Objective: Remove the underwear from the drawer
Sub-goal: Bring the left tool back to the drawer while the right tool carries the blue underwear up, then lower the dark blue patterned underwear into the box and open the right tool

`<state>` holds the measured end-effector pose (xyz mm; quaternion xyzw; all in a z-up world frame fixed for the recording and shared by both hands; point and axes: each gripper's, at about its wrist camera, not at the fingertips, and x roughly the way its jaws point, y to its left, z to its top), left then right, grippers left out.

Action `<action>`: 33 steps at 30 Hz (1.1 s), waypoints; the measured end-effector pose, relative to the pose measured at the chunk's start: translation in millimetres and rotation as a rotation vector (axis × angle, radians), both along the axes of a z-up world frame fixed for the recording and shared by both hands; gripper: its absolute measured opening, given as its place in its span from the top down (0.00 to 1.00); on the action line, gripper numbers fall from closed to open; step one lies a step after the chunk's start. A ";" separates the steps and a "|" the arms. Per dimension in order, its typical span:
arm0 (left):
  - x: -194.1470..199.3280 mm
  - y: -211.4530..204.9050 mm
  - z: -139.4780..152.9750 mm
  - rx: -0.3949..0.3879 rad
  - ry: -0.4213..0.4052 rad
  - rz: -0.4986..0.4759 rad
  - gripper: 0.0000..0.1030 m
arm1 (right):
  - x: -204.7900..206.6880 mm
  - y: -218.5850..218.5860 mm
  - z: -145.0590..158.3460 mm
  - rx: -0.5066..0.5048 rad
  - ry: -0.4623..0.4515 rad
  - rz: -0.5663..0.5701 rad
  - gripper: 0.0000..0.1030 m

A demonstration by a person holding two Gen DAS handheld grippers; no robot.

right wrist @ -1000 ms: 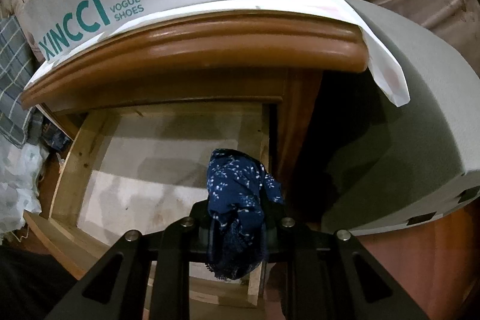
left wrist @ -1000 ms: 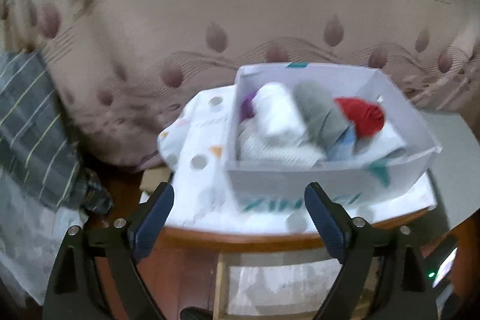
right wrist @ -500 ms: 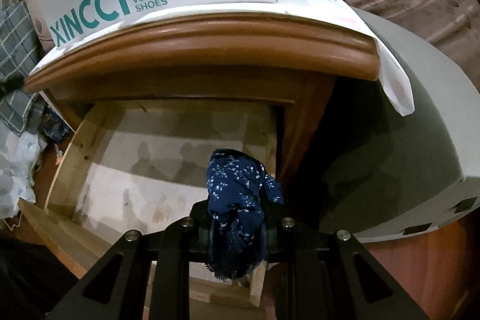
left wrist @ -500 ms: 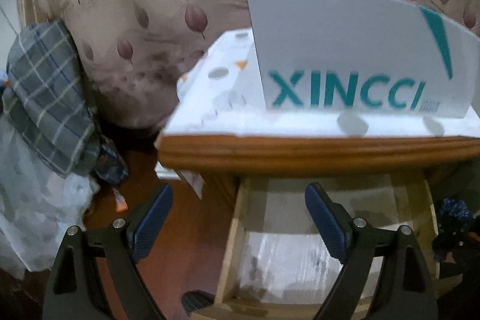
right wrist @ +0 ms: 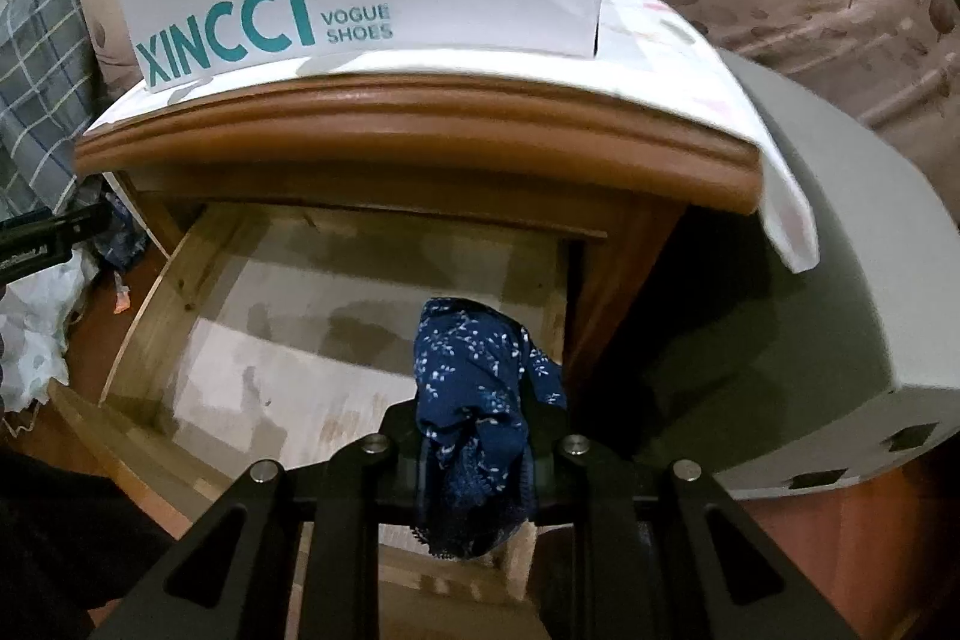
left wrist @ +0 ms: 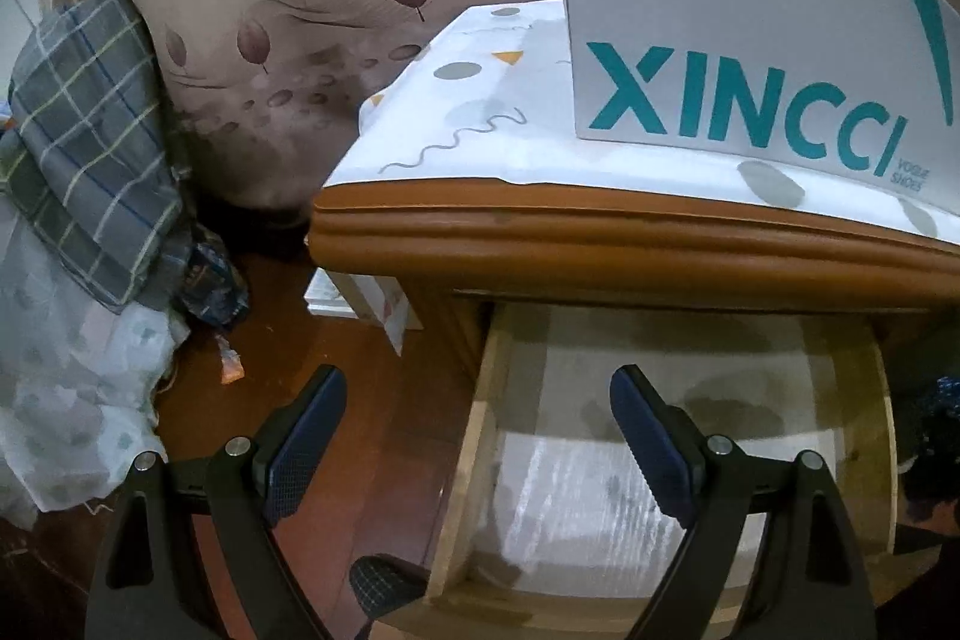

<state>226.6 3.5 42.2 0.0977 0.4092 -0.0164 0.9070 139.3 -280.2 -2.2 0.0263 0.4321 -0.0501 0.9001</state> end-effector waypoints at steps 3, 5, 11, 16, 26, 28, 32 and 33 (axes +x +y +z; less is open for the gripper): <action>-0.4 0.2 1.0 -0.008 0.005 0.000 0.15 | -1.2 0.5 9.4 0.020 0.005 0.000 0.80; -0.9 -0.2 2.9 -0.012 0.003 -0.002 0.15 | -1.1 1.8 20.5 0.029 0.007 0.003 0.80; -0.9 -0.4 4.0 -0.026 0.021 -0.011 0.15 | -5.1 7.9 64.7 0.049 -0.028 0.044 0.80; -0.7 -0.5 5.2 -0.018 0.003 -0.002 0.15 | -6.8 10.9 114.0 0.071 -0.063 0.084 0.80; 1.2 7.2 7.7 -0.065 0.017 0.010 0.15 | 35.0 17.8 231.0 0.022 -0.203 0.134 0.80; 1.5 8.7 8.6 -0.072 0.018 0.011 0.15 | 52.5 18.1 242.4 0.005 -0.214 0.128 0.80; 2.3 12.0 11.2 -0.085 0.014 0.020 0.15 | 89.9 16.4 250.8 -0.044 -0.216 0.091 0.80; 2.5 13.1 11.5 -0.089 0.015 0.021 0.15 | 99.6 15.7 250.4 -0.063 -0.213 0.082 0.80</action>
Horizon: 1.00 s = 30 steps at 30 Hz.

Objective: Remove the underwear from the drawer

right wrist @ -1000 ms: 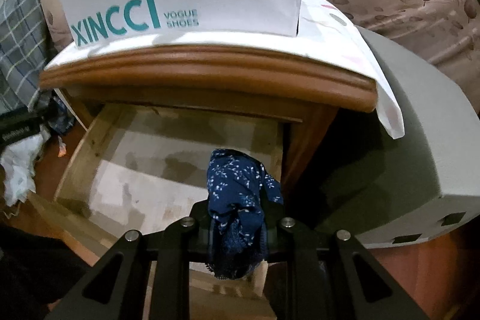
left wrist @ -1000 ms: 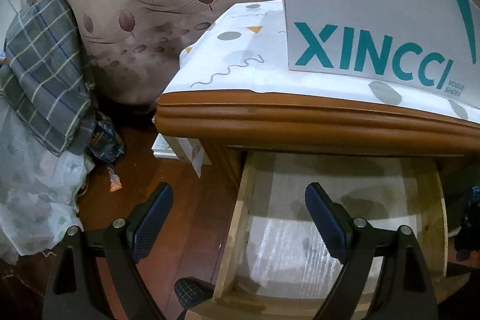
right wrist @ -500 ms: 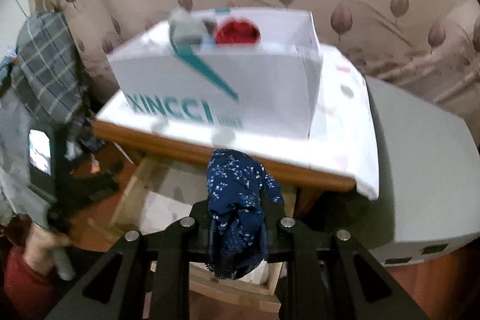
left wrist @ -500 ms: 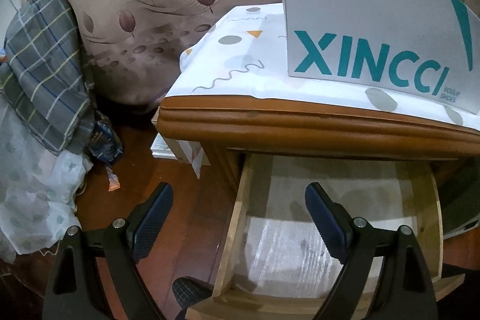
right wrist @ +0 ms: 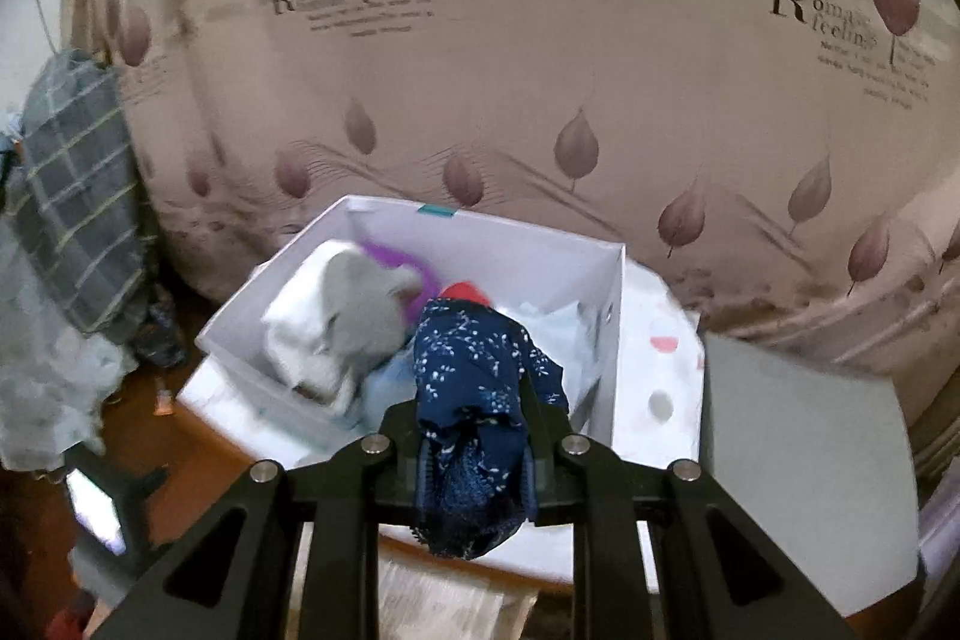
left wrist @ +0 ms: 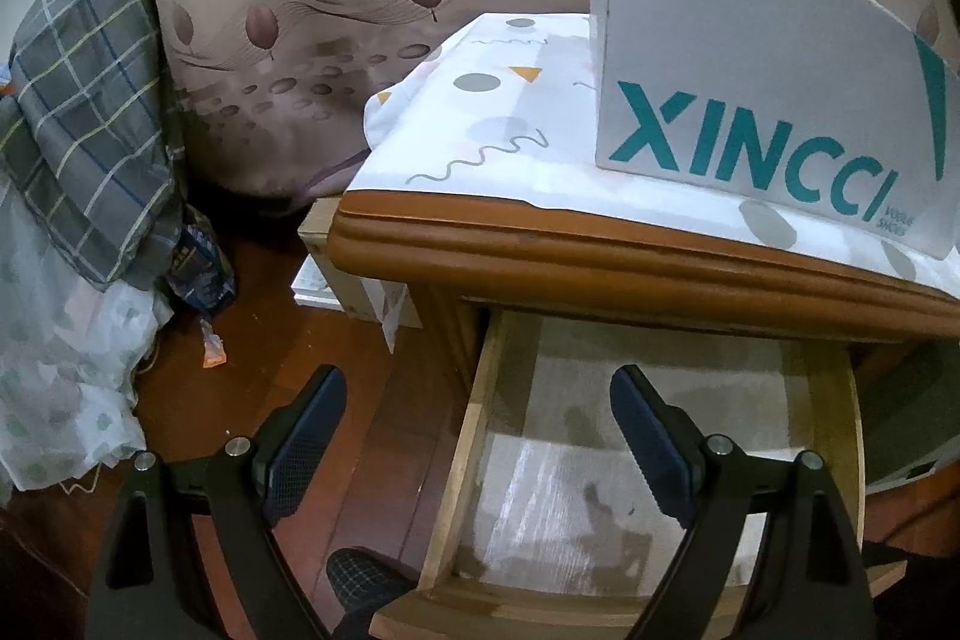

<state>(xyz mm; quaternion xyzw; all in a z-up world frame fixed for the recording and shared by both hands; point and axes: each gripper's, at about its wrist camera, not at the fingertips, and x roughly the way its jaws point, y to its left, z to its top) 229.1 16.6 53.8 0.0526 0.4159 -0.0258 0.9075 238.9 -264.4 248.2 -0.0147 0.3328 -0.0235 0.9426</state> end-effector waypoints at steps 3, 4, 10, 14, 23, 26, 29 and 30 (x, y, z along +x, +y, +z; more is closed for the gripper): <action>0.6 3.5 1.5 -0.010 0.001 0.009 0.15 | 30.0 -8.1 -7.9 -0.001 0.022 -0.039 0.80; 1.2 4.9 1.7 -0.014 0.003 0.012 0.15 | 42.0 -11.7 -14.8 -0.029 0.034 -0.064 0.80; 5.2 8.4 1.8 -0.029 0.015 0.027 0.15 | 84.9 -28.8 -56.7 -0.066 0.150 -0.150 0.80; 4.8 8.1 2.4 -0.022 0.012 0.023 0.15 | 96.8 -35.9 -74.0 -0.039 0.187 -0.173 0.79; 1.0 1.8 0.4 -0.008 0.011 -0.002 0.15 | 100.6 -28.8 -92.5 -0.050 0.210 -0.191 0.52; 0.6 0.4 0.3 -0.008 0.009 -0.009 0.15 | 95.5 -29.1 -85.3 -0.067 0.162 -0.200 0.38; 0.7 -1.4 -0.9 -0.001 0.010 -0.013 0.15 | 84.0 -25.0 -74.7 -0.093 0.122 -0.196 0.30; 0.5 -2.4 -1.5 -0.001 0.011 -0.016 0.15 | 79.2 -23.8 -70.1 -0.100 0.104 -0.189 0.30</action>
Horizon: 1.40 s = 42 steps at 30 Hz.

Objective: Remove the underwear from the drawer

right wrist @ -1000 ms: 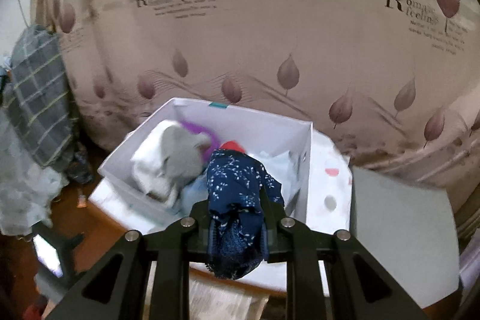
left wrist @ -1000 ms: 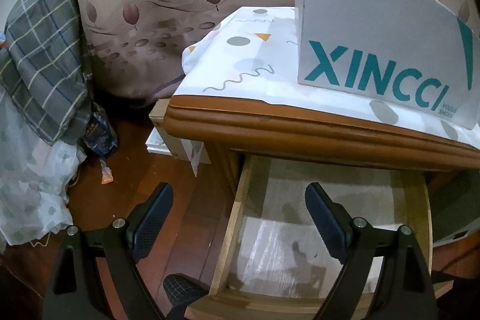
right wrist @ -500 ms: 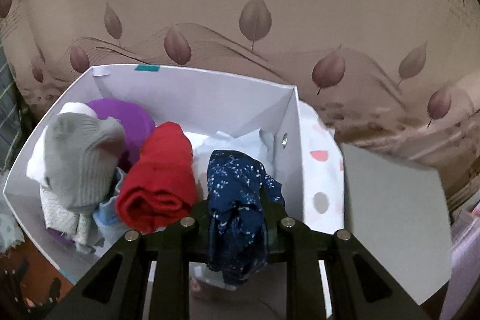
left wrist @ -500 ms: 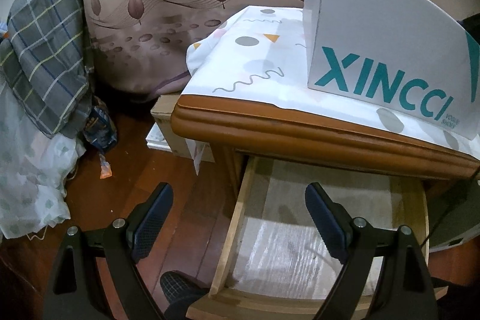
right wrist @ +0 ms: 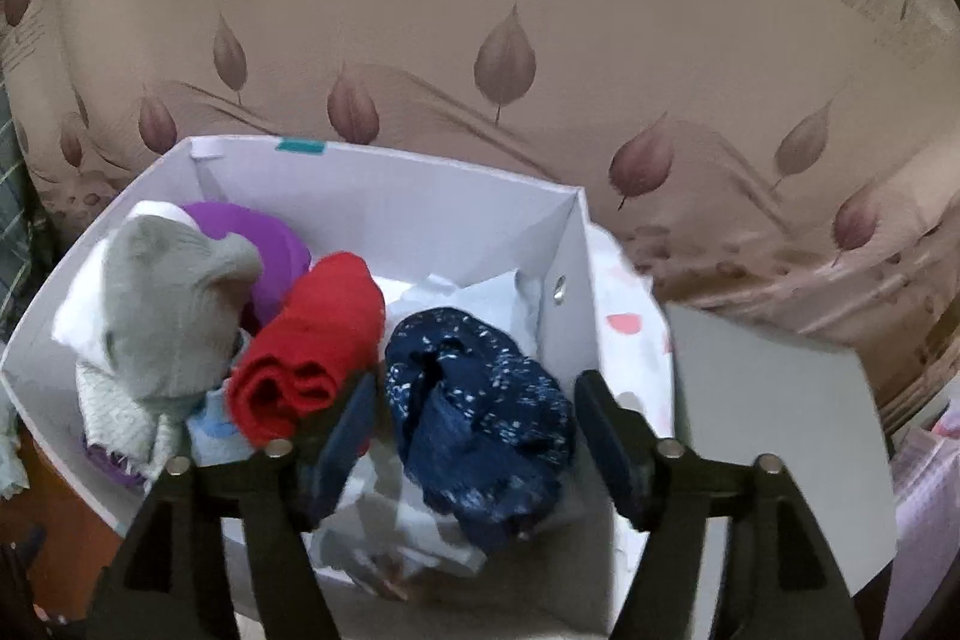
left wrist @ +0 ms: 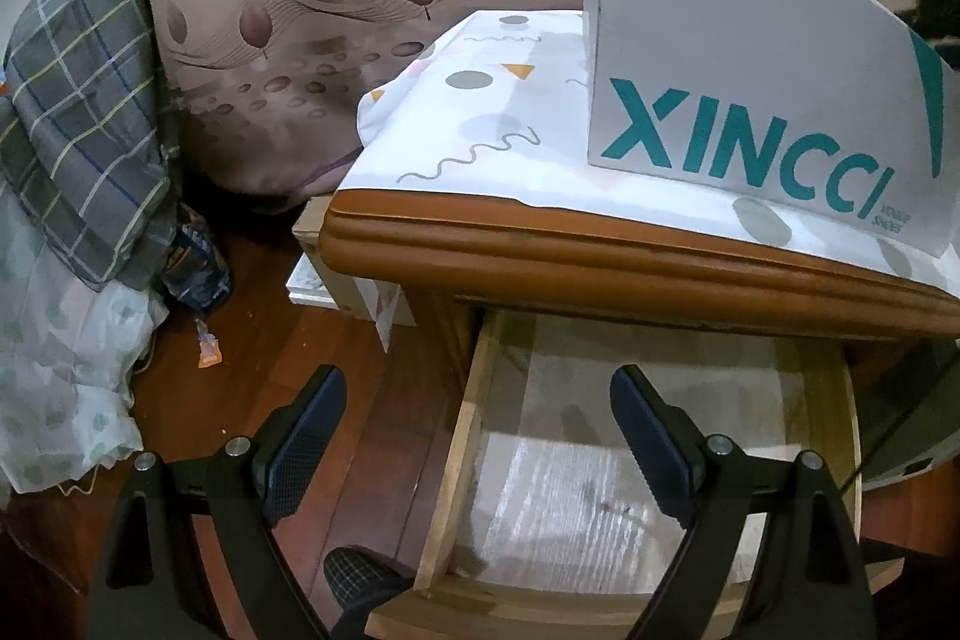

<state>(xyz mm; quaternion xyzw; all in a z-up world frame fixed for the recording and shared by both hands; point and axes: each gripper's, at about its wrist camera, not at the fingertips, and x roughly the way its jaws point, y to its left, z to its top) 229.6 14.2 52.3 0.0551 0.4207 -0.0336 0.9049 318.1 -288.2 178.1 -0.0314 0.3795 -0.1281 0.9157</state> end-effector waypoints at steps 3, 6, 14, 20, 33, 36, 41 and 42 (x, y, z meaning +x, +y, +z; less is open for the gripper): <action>-0.7 -0.7 -1.1 -0.006 0.006 -0.004 0.15 | -23.2 2.7 16.3 0.010 -0.052 0.017 0.25; -1.9 -1.7 -1.5 -0.008 0.008 -0.007 0.15 | -52.8 8.2 29.4 0.063 -0.094 0.049 0.24; -14.6 -7.7 1.1 -0.043 0.021 -0.033 0.15 | -158.0 40.7 11.9 0.091 -0.151 0.082 0.20; -51.8 -19.7 -8.4 0.048 0.014 -0.074 0.15 | -209.1 66.3 -58.4 0.138 -0.052 0.082 0.20; -83.4 -21.2 -22.7 0.052 0.062 -0.074 0.15 | -240.1 83.5 -137.1 0.152 0.095 0.062 0.20; -85.6 -24.9 -22.7 0.048 0.059 -0.085 0.15 | -239.4 83.0 -142.6 0.168 0.109 0.055 0.20; -88.3 -31.1 -23.8 0.044 0.060 -0.120 0.15 | -237.7 85.3 -149.0 0.163 0.125 0.039 0.20; -88.8 -31.9 -23.8 0.049 0.057 -0.122 0.15 | -236.5 86.1 -149.8 0.161 0.129 0.042 0.20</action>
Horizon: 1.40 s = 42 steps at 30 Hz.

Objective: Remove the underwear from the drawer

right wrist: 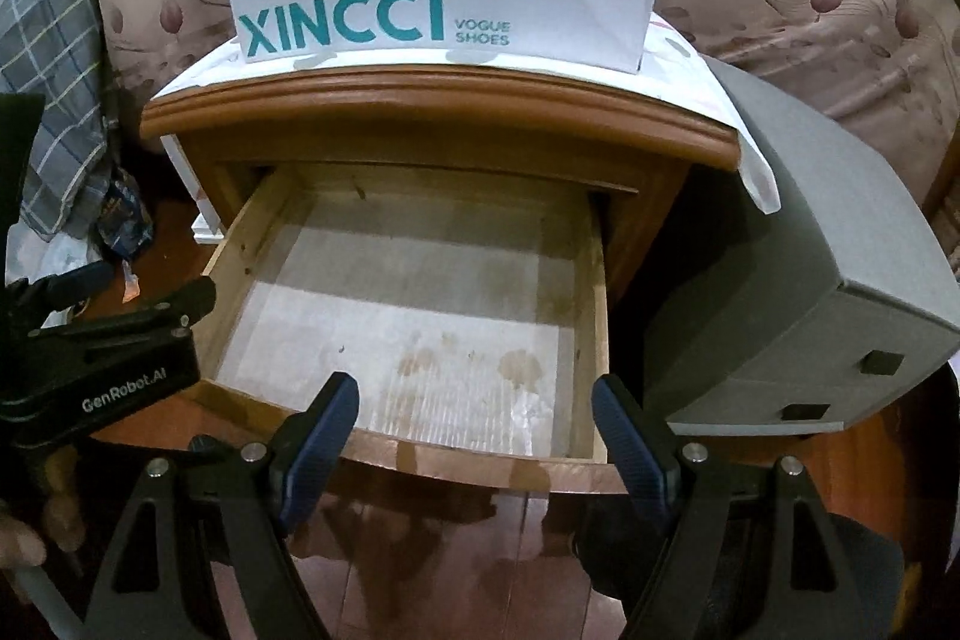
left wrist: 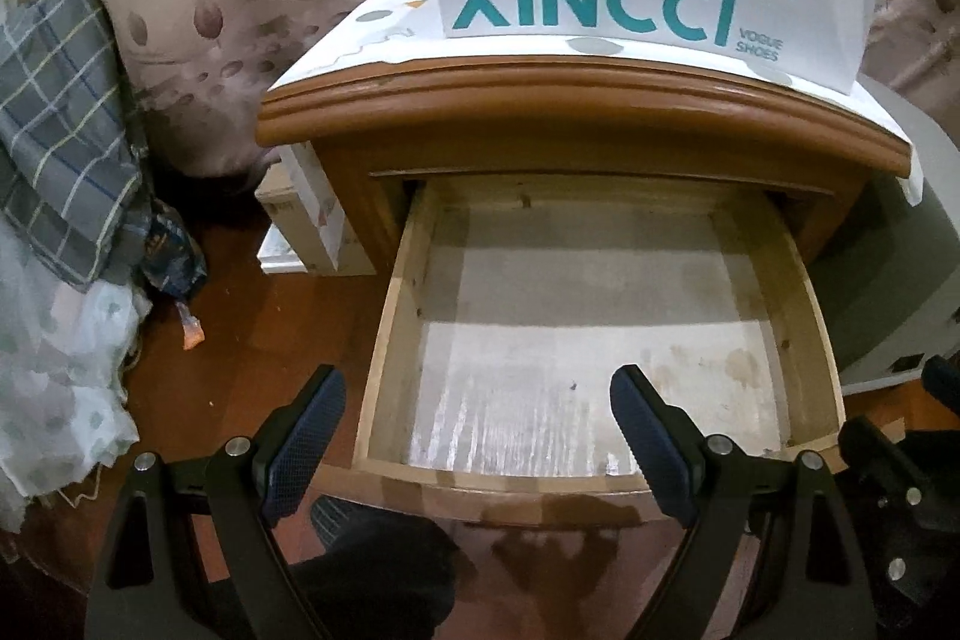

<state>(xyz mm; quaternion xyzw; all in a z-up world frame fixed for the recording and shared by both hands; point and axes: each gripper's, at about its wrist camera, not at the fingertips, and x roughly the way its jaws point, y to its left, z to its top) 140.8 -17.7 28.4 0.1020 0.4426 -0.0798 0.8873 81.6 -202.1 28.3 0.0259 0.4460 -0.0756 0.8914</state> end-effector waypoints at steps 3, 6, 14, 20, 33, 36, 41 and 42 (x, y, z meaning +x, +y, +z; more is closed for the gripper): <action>-0.4 0.6 1.3 -0.015 -0.001 -0.002 0.15 | 1.5 1.3 -0.8 0.002 0.005 0.003 0.20; 0.1 2.7 3.8 -0.036 0.004 -0.001 0.15 | 1.8 1.8 -3.3 -0.001 0.013 0.002 0.20; -0.8 2.0 4.8 -0.046 0.006 -0.007 0.15 | 2.9 2.8 -9.3 0.006 0.034 0.008 0.20; 1.2 2.6 2.8 -0.055 0.025 -0.004 0.15 | 2.9 4.3 -12.1 0.010 0.042 0.014 0.20; 0.2 0.3 1.1 -0.045 0.017 -0.007 0.15 | 2.7 10.1 -16.2 0.006 0.057 0.032 0.20; 0.4 0.1 0.6 -0.049 0.020 -0.009 0.15 | 2.9 10.6 -16.0 0.009 0.053 0.034 0.20; -0.4 -0.2 -1.0 -0.045 0.024 -0.014 0.15 | 2.8 9.9 -17.5 0.014 0.061 0.034 0.20; -0.5 -0.3 -1.0 -0.045 0.025 -0.015 0.15 | 2.9 9.7 -17.7 0.016 0.061 0.035 0.20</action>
